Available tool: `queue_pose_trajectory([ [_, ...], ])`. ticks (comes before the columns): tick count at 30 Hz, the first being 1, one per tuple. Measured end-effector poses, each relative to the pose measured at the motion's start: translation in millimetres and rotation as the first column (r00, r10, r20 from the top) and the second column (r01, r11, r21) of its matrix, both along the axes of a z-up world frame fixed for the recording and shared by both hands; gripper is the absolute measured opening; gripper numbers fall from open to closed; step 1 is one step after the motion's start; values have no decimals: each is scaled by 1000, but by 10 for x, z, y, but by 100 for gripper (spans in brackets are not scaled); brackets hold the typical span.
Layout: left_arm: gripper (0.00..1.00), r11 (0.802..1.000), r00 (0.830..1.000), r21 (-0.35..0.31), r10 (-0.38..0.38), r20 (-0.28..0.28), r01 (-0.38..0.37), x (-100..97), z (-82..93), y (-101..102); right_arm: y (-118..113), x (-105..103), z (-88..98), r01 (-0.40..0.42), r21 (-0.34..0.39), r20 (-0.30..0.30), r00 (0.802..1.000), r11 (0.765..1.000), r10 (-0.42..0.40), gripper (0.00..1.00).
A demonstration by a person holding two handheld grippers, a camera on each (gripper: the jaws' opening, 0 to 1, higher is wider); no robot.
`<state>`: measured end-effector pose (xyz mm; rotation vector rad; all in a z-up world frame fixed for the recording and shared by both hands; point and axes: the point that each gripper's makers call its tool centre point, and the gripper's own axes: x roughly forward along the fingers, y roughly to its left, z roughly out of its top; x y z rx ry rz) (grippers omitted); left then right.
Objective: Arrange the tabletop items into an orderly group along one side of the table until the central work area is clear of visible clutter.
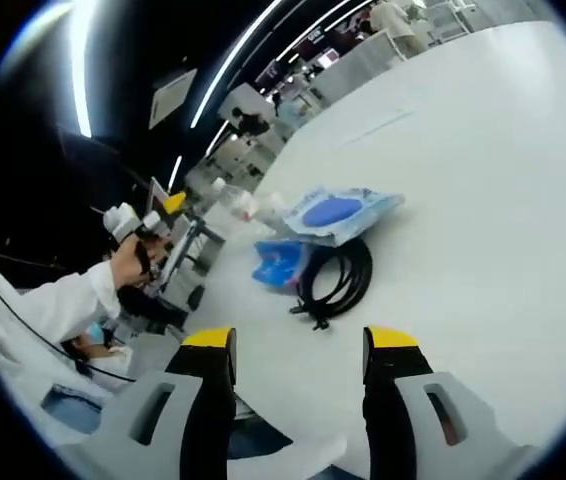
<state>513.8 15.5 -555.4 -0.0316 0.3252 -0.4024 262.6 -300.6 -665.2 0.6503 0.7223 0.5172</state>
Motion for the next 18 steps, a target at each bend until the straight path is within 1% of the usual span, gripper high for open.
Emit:
queue_pose_trajectory([
  [3, 100, 1000, 1000, -12, -4, -7, 4, -105, -1, 95, 49, -95, 45, 20, -6, 1, 1000, 1000, -20, 49],
  [4, 100, 1000, 1000, -16, -5, -7, 5, -139, -1, 112, 79, -161, 63, 34, -9, -2, 999, 999, -34, 49],
  [7, 100, 999, 1000, -35, -14, -6, 13, -256, -23, 153, 128, -252, 84, 46, -16, -10, 999, 999, -46, 49],
  [11, 100, 999, 1000, -44, -18, -16, 18, -410, -133, 230, 224, -409, 120, 53, -29, -20, 998, 998, -54, 49],
  [15, 100, 999, 999, -47, -17, -33, 15, -509, -234, 281, 235, -439, 125, 51, -43, -16, 999, 998, -51, 49],
  [17, 100, 999, 999, -44, -15, -41, 14, -547, -246, 285, 224, -425, 135, 52, -47, -13, 998, 998, -53, 49],
  [18, 100, 999, 999, -42, -14, -39, 12, -568, -227, 285, 209, -392, 179, 52, -53, -2, 999, 997, -52, 49],
])
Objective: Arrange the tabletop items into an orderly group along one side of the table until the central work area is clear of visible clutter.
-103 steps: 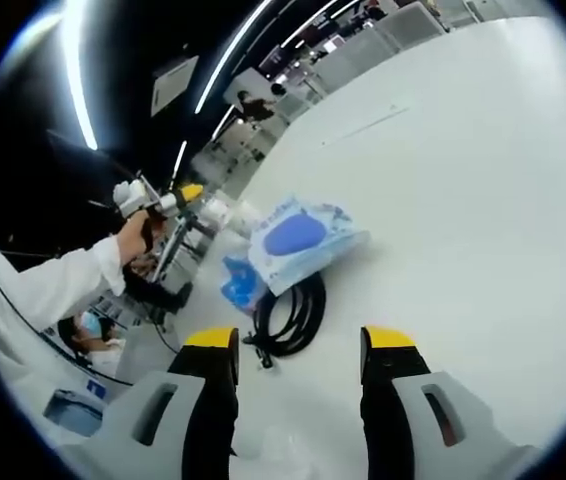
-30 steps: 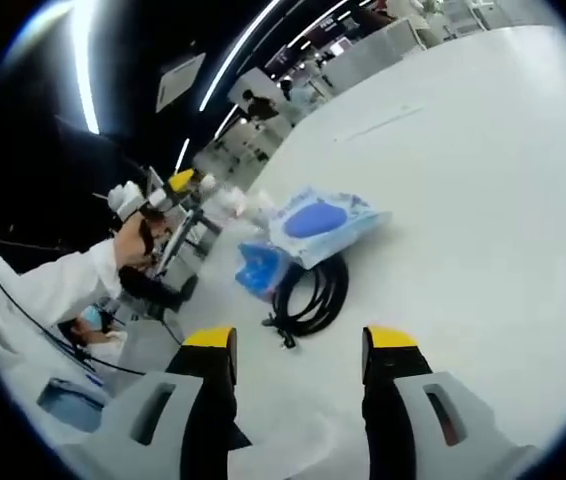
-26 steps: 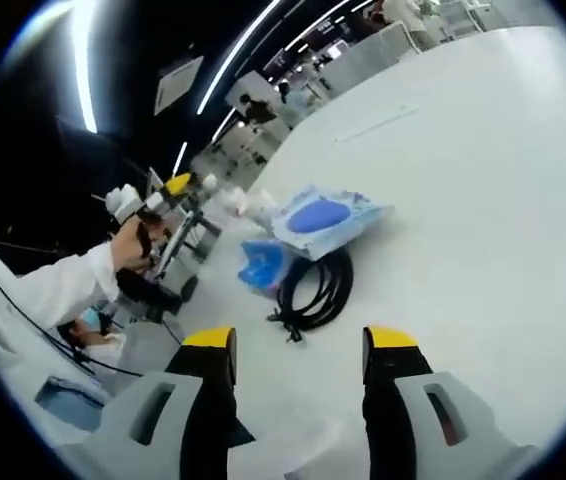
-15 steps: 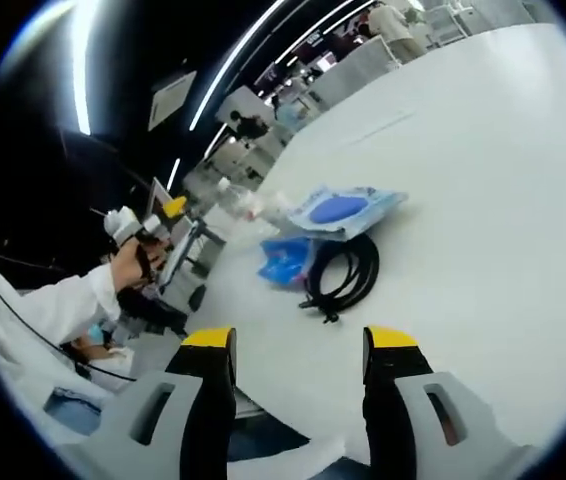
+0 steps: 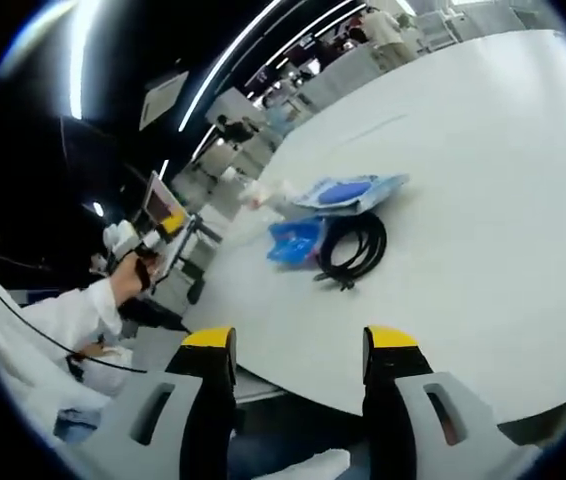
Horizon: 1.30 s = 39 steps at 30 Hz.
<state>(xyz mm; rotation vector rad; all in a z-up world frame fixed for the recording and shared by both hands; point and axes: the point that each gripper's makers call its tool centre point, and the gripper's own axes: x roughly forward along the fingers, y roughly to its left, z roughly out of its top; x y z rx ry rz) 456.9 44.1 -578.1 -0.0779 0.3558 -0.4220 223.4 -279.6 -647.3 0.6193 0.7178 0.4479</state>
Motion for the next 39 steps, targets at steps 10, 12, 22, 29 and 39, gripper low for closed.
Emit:
queue_pose_trajectory([
  [10, 100, 1000, 1000, 27, -9, 15, 8, -8, 88, -227, -255, 264, 173, -23, -8, 47, 999, 1000, 24, 50],
  [12, 100, 1000, 1000, 30, -9, 10, 8, -43, 70, -327, -308, 284, 163, -54, -15, 37, 998, 998, 55, 50],
  [22, 99, 997, 998, 62, 47, -40, -44, -238, -132, -699, -764, 532, 189, -180, 0, 30, 983, 984, 180, 50],
  [29, 92, 992, 989, 10, 123, -85, -123, -287, -248, -1042, -1019, 635, 172, -237, 19, 12, 972, 971, 236, 49],
  [39, 67, 991, 970, -109, 53, -238, -81, -53, -565, -1530, -1015, 865, 237, -103, 100, 0, 995, 990, 103, 47],
])
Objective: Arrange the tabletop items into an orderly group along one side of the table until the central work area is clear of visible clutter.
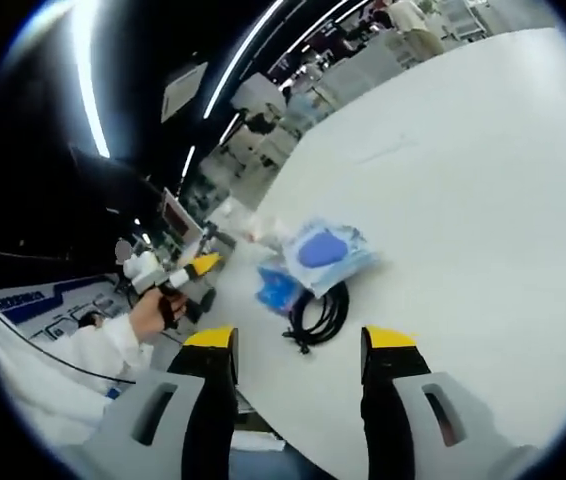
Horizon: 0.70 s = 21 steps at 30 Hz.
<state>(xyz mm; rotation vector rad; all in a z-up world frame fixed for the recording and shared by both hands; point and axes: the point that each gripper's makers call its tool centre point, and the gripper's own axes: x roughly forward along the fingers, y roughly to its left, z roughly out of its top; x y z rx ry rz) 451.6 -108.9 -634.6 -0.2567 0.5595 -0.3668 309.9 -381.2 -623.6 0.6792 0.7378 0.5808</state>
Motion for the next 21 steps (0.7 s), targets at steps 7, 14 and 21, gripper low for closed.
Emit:
queue_pose_trajectory([
  [7, 58, 997, 997, -79, 8, -77, -14, 187, -270, -261, 4, 156, -184, 92, 27, -67, 994, 995, -90, 45],
  [14, 54, 992, 989, -121, 2, -150, -20, 269, -515, -401, 86, 231, -315, 84, -10, -109, 990, 996, -85, 45],
  [21, 49, 979, 983, -193, 36, -181, -71, 366, -594, -501, 220, 458, -448, 97, -16, -145, 985, 995, -98, 45],
])
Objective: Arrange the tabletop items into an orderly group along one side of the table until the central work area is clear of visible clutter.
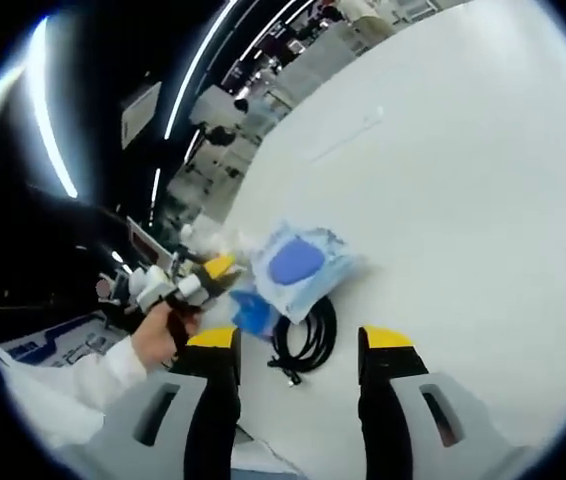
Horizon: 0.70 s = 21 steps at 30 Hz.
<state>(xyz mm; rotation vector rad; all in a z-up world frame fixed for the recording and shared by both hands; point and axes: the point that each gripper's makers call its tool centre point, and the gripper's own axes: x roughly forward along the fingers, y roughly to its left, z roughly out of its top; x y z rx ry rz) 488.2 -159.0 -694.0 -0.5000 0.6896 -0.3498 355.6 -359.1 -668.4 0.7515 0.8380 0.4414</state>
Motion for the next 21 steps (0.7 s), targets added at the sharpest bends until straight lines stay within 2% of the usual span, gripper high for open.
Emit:
queue_pose_trajectory([
  [6, 45, 1000, 999, -9, 19, -30, -19, 59, -86, -38, 183, 127, -120, 12, 49, -54, 998, 999, -10, 46],
  [12, 41, 997, 997, -45, 59, -56, -61, 116, -149, -53, 295, 232, -247, 19, 48, -86, 996, 999, -15, 47],
  [16, 38, 997, 996, -69, 37, -82, -43, 128, -188, -163, 331, 263, -370, 38, 51, -130, 991, 998, -31, 48],
  [17, 34, 998, 996, -59, 31, -86, -36, 116, -207, -188, 334, 260, -404, 45, 48, -141, 989, 998, -37, 48],
  [19, 19, 998, 996, -44, 41, -85, -45, 101, -234, -180, 336, 280, -424, 55, 61, -145, 988, 997, -46, 47],
  [21, 0, 996, 994, -64, 47, -97, -54, 74, -247, -199, 312, 311, -464, 78, 65, -162, 984, 995, -67, 46],
])
